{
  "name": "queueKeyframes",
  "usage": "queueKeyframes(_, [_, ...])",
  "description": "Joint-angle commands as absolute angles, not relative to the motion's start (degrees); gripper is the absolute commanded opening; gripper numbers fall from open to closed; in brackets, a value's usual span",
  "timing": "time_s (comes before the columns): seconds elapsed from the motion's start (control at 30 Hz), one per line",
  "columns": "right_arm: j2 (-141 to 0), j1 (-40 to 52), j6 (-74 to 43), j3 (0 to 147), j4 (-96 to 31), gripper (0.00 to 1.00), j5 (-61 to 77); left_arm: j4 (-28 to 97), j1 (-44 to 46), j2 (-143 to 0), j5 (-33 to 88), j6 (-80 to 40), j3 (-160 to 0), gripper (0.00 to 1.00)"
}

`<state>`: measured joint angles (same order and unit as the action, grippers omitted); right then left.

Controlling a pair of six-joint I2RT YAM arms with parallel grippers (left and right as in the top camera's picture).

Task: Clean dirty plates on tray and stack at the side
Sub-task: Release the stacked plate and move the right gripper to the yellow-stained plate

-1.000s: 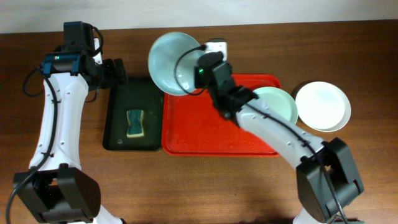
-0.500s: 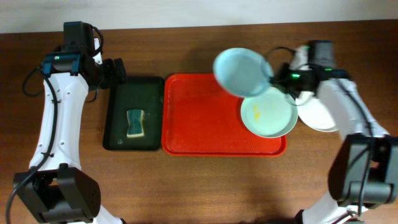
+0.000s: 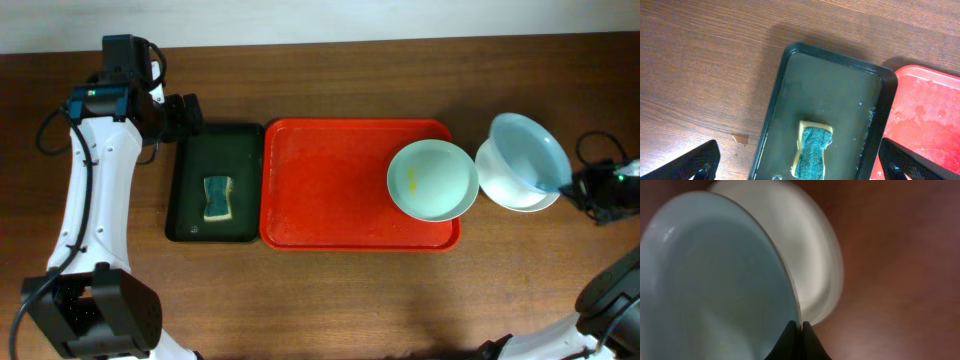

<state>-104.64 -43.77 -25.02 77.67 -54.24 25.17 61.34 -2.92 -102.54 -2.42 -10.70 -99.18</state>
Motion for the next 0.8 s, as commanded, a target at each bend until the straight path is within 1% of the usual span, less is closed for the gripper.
queueKeyframes(0.0, [-104.73,-44.29,-21.23,77.17,-54.63,0.04,14.28,61.41,-2.79,-102.19,-2.81,-11.03,-99.81,0.99])
queueKeyframes(0.33, [-104.75,-39.9,-21.23,75.94,-51.35,0.04,10.39,61.41,-2.79,-102.19,-2.81,-11.03,-99.81,0.99])
queueKeyframes(0.53, [-104.75,-36.27,-21.23,75.94,-50.74,0.04,4.01,61.41,-2.79,-102.19,-2.81,-11.03,-99.81,0.99])
queueKeyframes(0.6, [-104.75,-35.77,-21.23,75.94,-50.5,0.05,3.99,61.41,-2.79,-102.19,-2.81,-11.03,-99.81,0.99])
queueKeyframes(0.67, [-104.75,-35.51,-21.23,75.94,-50.52,0.11,3.77,61.41,-2.79,-102.19,-2.81,-11.03,-99.81,0.99])
queueKeyframes(0.7, [-104.75,-35.53,-21.23,75.94,-50.59,0.18,3.77,61.41,-2.79,-102.19,-2.81,-11.03,-99.81,0.99])
queueKeyframes(0.77, [-104.75,-35.53,-21.23,75.94,-50.59,0.36,3.77,61.41,-2.79,-102.19,-2.81,-11.03,-99.81,0.99])
